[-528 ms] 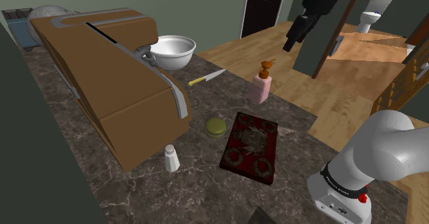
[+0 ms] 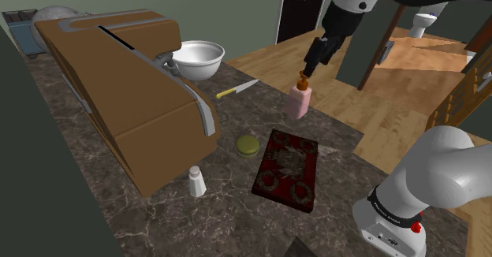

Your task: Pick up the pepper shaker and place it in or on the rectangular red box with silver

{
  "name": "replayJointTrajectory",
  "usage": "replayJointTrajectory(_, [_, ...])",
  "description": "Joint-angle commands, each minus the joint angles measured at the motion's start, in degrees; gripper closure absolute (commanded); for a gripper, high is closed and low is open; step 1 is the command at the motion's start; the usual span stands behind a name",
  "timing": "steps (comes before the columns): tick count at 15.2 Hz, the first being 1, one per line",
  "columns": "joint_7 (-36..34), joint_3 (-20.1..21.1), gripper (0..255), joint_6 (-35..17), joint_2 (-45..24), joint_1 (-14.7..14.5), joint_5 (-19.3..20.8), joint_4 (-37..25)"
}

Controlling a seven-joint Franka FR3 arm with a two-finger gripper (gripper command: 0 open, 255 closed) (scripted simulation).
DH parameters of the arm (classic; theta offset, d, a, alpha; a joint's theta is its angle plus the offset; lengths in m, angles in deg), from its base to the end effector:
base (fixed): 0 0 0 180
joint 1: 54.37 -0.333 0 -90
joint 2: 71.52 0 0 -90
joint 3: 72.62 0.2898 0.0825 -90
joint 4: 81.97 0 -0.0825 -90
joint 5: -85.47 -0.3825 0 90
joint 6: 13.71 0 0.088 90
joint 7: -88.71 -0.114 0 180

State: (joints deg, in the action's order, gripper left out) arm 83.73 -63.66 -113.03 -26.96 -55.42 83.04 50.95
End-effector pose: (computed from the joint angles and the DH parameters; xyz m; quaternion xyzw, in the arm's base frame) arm 0.3379 0.0771 0.5916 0.9948 0.0251 0.0954 0.0232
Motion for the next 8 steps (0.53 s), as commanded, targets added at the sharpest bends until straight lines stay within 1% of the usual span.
replayJointTrajectory(1, [-2.9, 2.7, 0, -2.3, -1.8, -0.4, -1.0, 0.8])
replayJointTrajectory(8, [-12.6, 11.8, 0, -8.5, -9.5, -1.3, -3.2, 0.4])
